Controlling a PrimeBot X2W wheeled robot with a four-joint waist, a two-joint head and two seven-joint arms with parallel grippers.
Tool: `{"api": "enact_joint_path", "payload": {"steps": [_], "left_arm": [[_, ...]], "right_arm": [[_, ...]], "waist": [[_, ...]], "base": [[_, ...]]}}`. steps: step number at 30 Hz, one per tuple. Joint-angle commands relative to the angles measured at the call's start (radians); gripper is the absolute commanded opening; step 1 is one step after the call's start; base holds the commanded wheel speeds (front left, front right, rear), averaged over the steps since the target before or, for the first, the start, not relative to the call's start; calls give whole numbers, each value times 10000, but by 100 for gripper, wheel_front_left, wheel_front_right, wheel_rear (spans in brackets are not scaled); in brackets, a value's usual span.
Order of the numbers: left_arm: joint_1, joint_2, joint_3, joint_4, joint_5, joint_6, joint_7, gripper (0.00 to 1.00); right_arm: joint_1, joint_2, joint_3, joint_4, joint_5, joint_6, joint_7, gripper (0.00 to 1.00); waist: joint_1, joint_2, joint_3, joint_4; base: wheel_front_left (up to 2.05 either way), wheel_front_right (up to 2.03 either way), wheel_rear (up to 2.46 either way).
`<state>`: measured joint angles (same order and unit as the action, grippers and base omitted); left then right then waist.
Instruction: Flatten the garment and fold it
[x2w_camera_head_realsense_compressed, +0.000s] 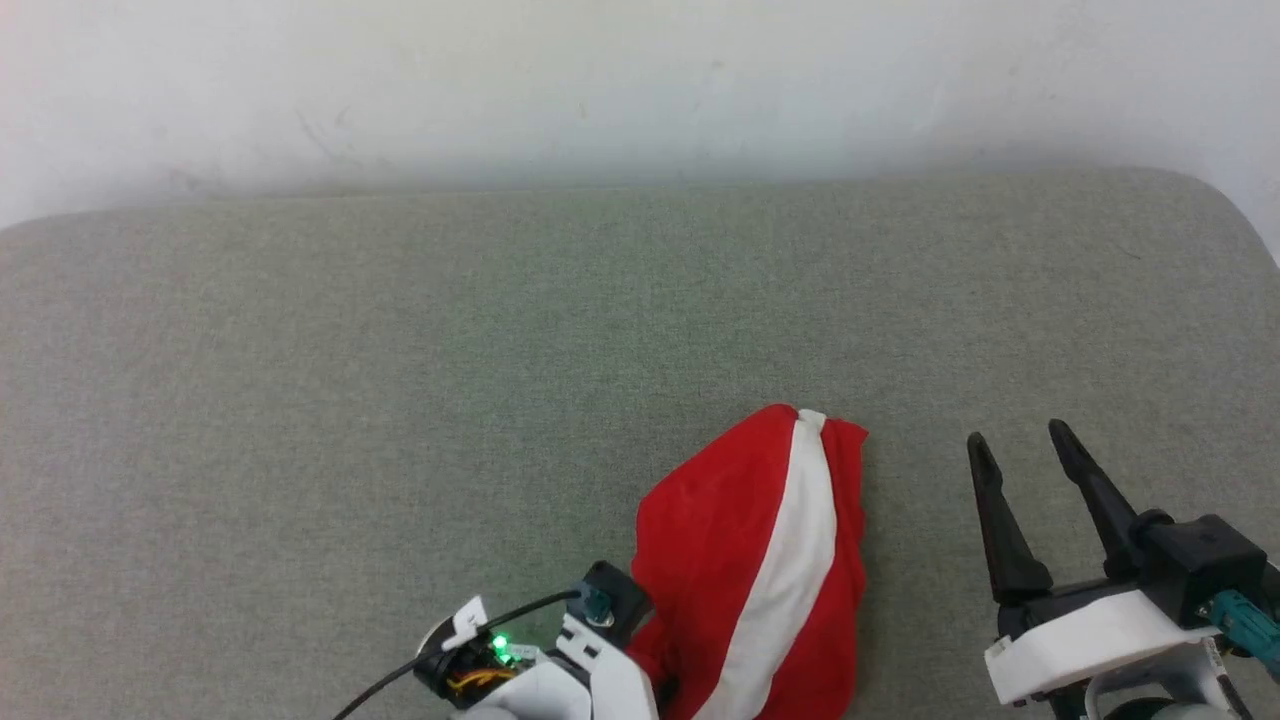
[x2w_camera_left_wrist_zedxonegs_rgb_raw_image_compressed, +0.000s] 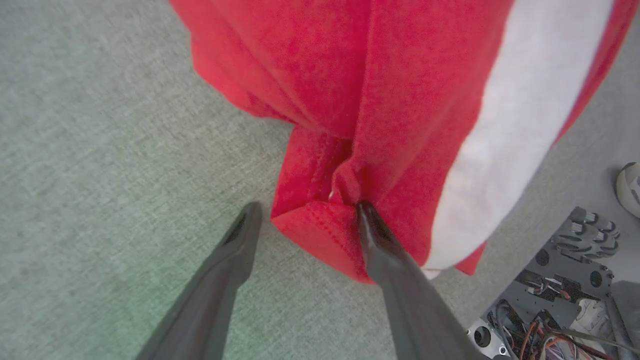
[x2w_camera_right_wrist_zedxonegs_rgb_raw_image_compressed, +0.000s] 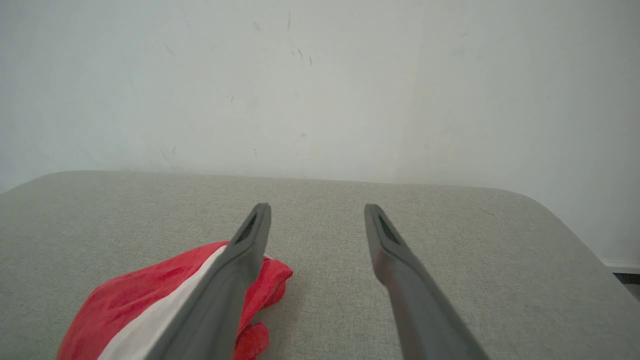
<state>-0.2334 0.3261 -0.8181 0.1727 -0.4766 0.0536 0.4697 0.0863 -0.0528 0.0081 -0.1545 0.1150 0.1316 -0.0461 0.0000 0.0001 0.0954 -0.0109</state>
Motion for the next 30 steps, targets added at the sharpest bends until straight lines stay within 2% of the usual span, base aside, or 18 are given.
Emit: {"api": "enact_joint_path", "payload": {"steps": [1, 4, 5, 6, 7, 11, 16, 20, 23, 26, 27, 28, 29, 30], "left_arm": [[-159, -31, -151, 245, 14, -116, 215, 100], [-298, -98, -469, 720, 21, -354, 700, 100], [-308, -108, -570, 828, 0, -458, 828, 46], [-302, -104, -659, 917, -32, -555, 953, 9], [-289, -95, -708, 965, -77, -630, 1027, 0], [-331, 116, -330, 735, -182, -437, 649, 0], [-463, 857, 1020, -232, -482, 493, 169, 0], [-300, 1852, 2102, -773, -814, 1144, 291, 0], [3, 2306, 2804, -675, -1269, 1505, 343, 0], [296, 2338, 3367, -122, -1738, 1757, 74, 0], [390, 2278, 3492, 100, -1866, 1803, -59, 17], [488, 2156, 3621, 304, -2075, 1795, -179, 44], [551, 2076, 3723, 472, -2185, 1783, -357, 100], [595, 1993, 3813, 597, -2236, 1806, -579, 100]], "right_arm": [[-134, 26, 30, 7, 59, -9, -43, 100], [-183, 26, 36, 66, 91, -9, -54, 100], [-193, 26, 35, 82, 100, -9, -61, 100], [-196, 26, 31, 100, 106, -9, -68, 100], [-191, 26, 24, 121, 113, -9, -76, 100], [-150, 26, -24, 180, 159, -9, -93, 100], [-65, 26, -168, 179, 164, -9, -85, 100], [-86, 26, -129, 182, 145, -9, -40, 100], [-158, 26, -56, 172, 127, -9, -21, 100], [-214, 26, -2, 173, 98, -9, -15, 100], [-236, 26, 12, 188, 101, -9, -15, 100], [-249, 26, 11, 208, 104, -9, -13, 100], [-260, 26, 5, 230, 105, -9, -9, 100], [-261, 26, -14, 248, 101, -9, -7, 100]], "waist": [[0, -1, 84, -89], [0, -1, 94, -159], [0, -1, 92, -178], [0, -1, 83, -190], [0, -1, 70, -198], [0, -1, -15, -174], [0, -1, -116, 20], [0, -1, -121, 99], [0, -1, -66, 71], [0, -1, 25, -12], [0, -1, 47, -57], [0, -1, 65, -93], [0, -1, 79, -133], [0, -1, 80, -158]], "base": [[0, 0, 0], [0, 0, 0], [0, 0, 0], [0, 0, 0], [0, 0, 0], [0, 0, 0], [0, 0, 0], [0, 0, 0], [0, 0, 0], [0, 0, 0], [0, 0, 0], [0, 0, 0], [0, 0, 0], [0, 0, 0]]}}
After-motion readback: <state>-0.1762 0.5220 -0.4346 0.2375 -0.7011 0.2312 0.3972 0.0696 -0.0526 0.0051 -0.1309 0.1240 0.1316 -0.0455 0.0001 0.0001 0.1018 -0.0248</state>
